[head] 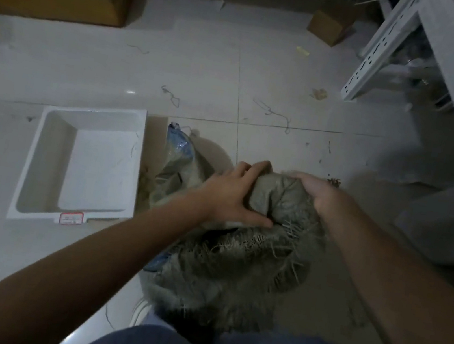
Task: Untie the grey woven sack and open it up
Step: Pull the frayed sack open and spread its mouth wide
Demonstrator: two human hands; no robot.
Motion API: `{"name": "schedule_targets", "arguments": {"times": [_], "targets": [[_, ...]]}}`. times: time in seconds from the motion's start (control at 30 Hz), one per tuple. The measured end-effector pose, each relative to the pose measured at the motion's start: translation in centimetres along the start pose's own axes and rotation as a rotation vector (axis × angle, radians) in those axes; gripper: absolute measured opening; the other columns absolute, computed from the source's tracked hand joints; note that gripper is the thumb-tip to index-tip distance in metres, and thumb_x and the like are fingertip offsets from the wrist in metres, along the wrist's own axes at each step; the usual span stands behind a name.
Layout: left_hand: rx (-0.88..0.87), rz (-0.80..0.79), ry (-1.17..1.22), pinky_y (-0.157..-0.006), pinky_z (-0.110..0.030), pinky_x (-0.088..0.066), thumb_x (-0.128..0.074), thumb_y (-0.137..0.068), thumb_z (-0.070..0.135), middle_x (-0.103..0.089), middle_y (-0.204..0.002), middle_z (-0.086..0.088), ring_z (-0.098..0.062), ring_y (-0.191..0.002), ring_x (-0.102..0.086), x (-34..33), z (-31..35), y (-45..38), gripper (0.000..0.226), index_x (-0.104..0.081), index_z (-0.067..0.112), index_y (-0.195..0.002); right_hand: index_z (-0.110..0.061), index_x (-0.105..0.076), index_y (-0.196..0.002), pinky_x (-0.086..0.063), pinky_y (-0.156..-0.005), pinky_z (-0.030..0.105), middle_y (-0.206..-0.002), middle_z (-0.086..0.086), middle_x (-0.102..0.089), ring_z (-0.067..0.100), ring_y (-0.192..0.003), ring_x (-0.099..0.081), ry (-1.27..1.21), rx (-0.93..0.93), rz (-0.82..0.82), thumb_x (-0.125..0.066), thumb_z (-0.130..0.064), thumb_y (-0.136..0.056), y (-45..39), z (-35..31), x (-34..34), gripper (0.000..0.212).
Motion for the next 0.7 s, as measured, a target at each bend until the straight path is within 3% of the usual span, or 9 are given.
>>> {"name": "schedule_targets", "arguments": {"times": [0.07, 0.13, 0.17, 0.23, 0.3, 0.37, 0.43, 0.57, 0.7], "targets": [[0.028, 0.046, -0.02, -0.099, -0.046, -0.046, -0.062, -0.066, 0.068, -0.033, -0.143, -0.009, -0.03, -0.123, -0.05, -0.3, 0.3, -1.0, 0.11, -0.003, 0.025, -0.149, -0.001, -0.067, -0.072, -0.052, -0.066, 0.031, -0.059, 0.013, -0.069, 0.025, -0.059, -0.065, 0.055, -0.013, -0.057, -0.047, -0.026, -0.093, 1.2, -1.8, -0.3, 0.038], [0.064, 0.066, -0.163, -0.088, -0.046, -0.05, -0.054, -0.082, 0.056, -0.037, -0.138, -0.014, -0.035, -0.115, -0.054, -0.3, 0.4, -1.7, 0.088, -0.012, 0.017, -0.148, 0.002, -0.067, -0.095, -0.051, -0.077, 0.034, -0.085, 0.017, -0.072, 0.028, -0.08, -0.063, 0.106, 0.009, -0.034, -0.048, -0.027, -0.093, 2.5, -3.4, -0.3, 0.035], [0.083, 0.1, -0.212, -0.082, -0.044, -0.05, -0.047, -0.089, 0.048, -0.042, -0.133, -0.015, -0.037, -0.109, -0.057, -0.1, 0.4, -1.9, 0.069, -0.022, 0.014, -0.144, 0.002, -0.063, -0.11, -0.049, -0.082, 0.034, -0.105, 0.018, -0.068, 0.029, -0.092, -0.061, 0.188, 0.071, 0.061, -0.047, -0.029, -0.093, 2.8, -4.2, 0.0, 0.039], [0.153, 0.19, -0.231, -0.074, -0.04, -0.045, -0.037, -0.095, 0.036, -0.055, -0.121, -0.016, -0.038, -0.102, -0.06, 0.5, -0.2, -2.2, 0.043, -0.039, 0.011, -0.13, 0.001, -0.047, -0.128, -0.042, -0.089, 0.033, -0.132, 0.019, -0.052, 0.032, -0.113, -0.052, 0.48, 0.354, 0.45, -0.046, -0.036, -0.091, 3.1, -5.3, 0.6, 0.052], [0.235, 0.253, -0.253, -0.069, -0.038, -0.041, -0.036, -0.095, 0.03, -0.062, -0.115, -0.018, -0.039, -0.101, -0.061, 1.3, -0.9, -2.3, 0.034, -0.045, 0.007, -0.12, 0.002, -0.045, -0.124, -0.041, -0.087, 0.039, -0.128, 0.02, -0.05, 0.035, -0.115, -0.048, 0.774, 0.678, 0.861, -0.048, -0.04, -0.088, 5.3, -5.2, -0.3, 0.055], [0.319, 0.305, -0.226, -0.067, -0.037, -0.039, -0.036, -0.095, 0.027, -0.064, -0.111, -0.02, -0.04, -0.099, -0.061, 1.8, -1.6, -2.5, 0.032, -0.046, 0.005, -0.115, 0.001, -0.043, -0.12, -0.04, -0.072, 0.037, -0.119, 0.019, -0.051, 0.035, -0.106, -0.051, 0.943, 0.796, 1.012, -0.05, -0.046, -0.084, 7.2, -3.7, -2.2, 0.06], [0.393, 0.326, -0.144, -0.069, -0.038, -0.042, -0.035, -0.096, 0.027, -0.064, -0.109, -0.02, -0.039, -0.097, -0.061, 2.3, -2.1, -2.5, 0.031, -0.047, 0.004, -0.113, -0.003, -0.035, -0.127, -0.036, -0.066, 0.034, -0.122, 0.017, -0.047, 0.034, -0.103, -0.053, 1.032, 0.678, 0.912, -0.052, -0.055, -0.081, 7.2, -1.3, -4.2, 0.071], [0.41, 0.319, 0.085, -0.078, -0.039, -0.046, -0.036, -0.094, 0.026, -0.064, -0.106, -0.02, -0.037, -0.097, -0.06, 3.4, -3.0, -2.3, 0.031, -0.054, 0.003, -0.105, -0.008, -0.008, -0.143, -0.042, -0.073, 0.034, -0.144, 0.018, -0.026, 0.035, -0.121, -0.045, 0.963, 0.355, 0.647, -0.054, -0.065, -0.078, 4.1, 2.9, -5.9, 0.098], [0.365, 0.294, 0.253, -0.085, -0.038, -0.047, -0.041, -0.092, 0.022, -0.066, -0.102, -0.022, -0.035, -0.098, -0.06, 4.3, -3.2, -1.9, 0.032, -0.062, -0.001, -0.094, -0.01, 0.008, -0.148, -0.046, -0.088, 0.039, -0.154, 0.017, -0.013, 0.037, -0.128, -0.042, 0.669, 0.298, 0.565, -0.061, -0.061, -0.076, 0.9, 3.3, -5.7, 0.112]]}}
Point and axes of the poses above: each hand's wrist, its own y-axis away from the middle knuckle, its own x-axis out of the back of the hand, z = x × y, the point moved 2 cm from there along -y, towards the middle knuckle
